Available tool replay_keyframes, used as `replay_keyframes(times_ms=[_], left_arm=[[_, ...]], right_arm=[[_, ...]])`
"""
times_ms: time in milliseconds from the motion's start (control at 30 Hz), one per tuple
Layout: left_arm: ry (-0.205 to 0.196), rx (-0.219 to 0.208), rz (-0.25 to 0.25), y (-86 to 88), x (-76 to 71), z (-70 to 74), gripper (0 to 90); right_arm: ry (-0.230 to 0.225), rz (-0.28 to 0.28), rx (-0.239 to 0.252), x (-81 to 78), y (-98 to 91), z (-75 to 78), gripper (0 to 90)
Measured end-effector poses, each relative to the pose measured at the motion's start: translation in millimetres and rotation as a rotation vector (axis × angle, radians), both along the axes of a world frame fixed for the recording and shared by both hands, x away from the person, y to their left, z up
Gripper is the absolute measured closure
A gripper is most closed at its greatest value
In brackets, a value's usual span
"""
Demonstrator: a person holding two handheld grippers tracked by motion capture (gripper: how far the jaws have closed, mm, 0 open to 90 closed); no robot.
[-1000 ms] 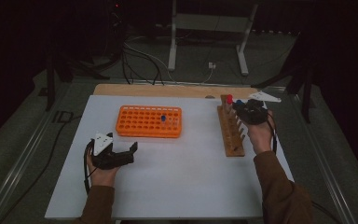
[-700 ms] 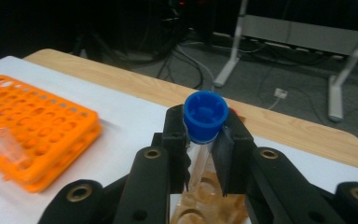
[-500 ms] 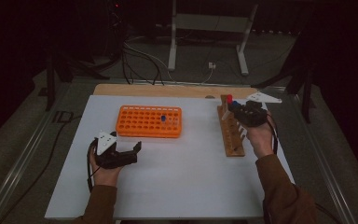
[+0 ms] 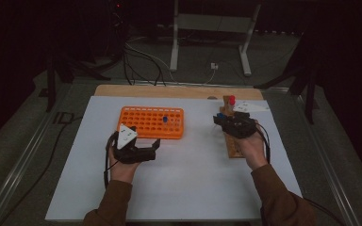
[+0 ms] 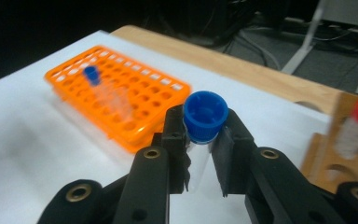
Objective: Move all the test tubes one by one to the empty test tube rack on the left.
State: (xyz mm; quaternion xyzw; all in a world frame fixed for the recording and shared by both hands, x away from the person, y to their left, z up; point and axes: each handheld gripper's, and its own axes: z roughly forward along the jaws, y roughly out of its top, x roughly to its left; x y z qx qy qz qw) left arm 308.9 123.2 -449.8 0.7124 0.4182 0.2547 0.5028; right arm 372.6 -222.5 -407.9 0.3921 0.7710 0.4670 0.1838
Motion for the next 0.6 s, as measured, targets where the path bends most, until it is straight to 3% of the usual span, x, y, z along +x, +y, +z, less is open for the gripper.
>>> replay_keyframes(times_ms=[200, 600], left_arm=[[-0.003, 0.023, -0.065, -30.3, 5.5, 0.4, 0.6], [0.021, 0.084, -0.184, -85.0, 12.5, -10.5, 8.4]], right_arm=[[0.023, 0.078, -0.025, -10.0, 25.6, -7.6, 76.5], [0.042, 0.150, 0.021, -24.6, 56.0, -15.9, 76.3]])
